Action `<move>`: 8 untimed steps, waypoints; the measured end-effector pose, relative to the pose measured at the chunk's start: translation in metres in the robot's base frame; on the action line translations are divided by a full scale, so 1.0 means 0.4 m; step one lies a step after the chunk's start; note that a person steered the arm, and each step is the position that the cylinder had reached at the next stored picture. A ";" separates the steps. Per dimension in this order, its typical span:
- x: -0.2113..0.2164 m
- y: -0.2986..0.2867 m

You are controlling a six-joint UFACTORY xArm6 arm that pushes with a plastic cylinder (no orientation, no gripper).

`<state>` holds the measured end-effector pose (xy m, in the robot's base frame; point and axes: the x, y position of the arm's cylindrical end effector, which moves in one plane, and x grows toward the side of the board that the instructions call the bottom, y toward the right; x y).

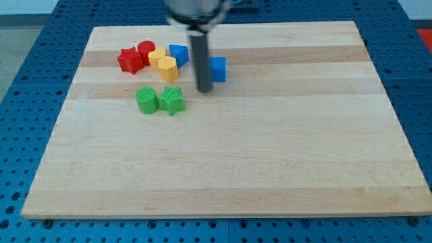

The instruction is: Place the pointer below to the green circle

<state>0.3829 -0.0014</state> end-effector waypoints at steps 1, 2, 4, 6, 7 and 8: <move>0.000 0.233; 0.000 0.446; 0.131 0.379; 0.355 -0.019; 0.375 -0.205; 0.374 -0.374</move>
<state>0.5326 -0.1512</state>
